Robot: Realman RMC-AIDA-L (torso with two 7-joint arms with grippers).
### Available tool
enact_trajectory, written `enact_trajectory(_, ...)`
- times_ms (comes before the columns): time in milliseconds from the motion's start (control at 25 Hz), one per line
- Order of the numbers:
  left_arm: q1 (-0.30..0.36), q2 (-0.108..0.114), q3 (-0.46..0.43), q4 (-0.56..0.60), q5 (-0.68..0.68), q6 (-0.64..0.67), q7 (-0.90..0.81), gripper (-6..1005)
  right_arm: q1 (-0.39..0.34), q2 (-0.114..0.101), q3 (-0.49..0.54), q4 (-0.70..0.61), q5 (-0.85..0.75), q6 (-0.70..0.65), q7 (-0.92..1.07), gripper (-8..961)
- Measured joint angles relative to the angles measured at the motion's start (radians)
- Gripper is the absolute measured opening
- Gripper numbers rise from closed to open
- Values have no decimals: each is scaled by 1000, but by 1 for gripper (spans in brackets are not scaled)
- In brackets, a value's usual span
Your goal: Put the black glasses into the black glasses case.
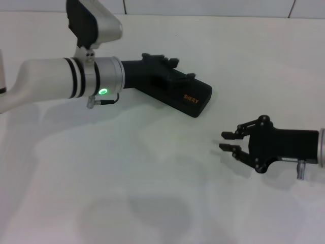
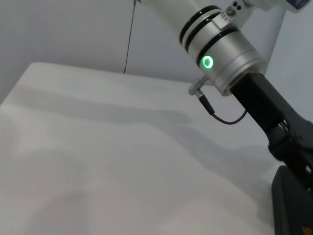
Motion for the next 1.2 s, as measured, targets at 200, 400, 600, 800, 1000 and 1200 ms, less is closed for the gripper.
enact_trajectory(200, 58, 25, 0, -46, -120, 422, 100, 653, 0, 13, 146, 22, 19, -111, -1, 291)
enact_trajectory(400, 161, 71, 1, -87, -90, 812, 225, 704, 55, 12, 262, 134, 69, -371, -34, 297)
enact_trajectory(600, 288, 89, 0, -96, -95, 944, 393, 856, 112, 5, 304, 219, 68, -526, -93, 446)
enact_trajectory(800, 336, 85, 1, -99, -72, 956, 440, 874, 141, 16, 293, 223, 64, -530, -113, 646)
enact_trajectory(1000, 349, 74, 2, -100, -59, 953, 460, 893, 149, 24, 291, 239, 68, -528, -142, 692)
enact_trajectory(1200, 357, 71, 2, -101, -56, 950, 466, 893, 160, 30, 281, 276, 73, -529, -208, 690)
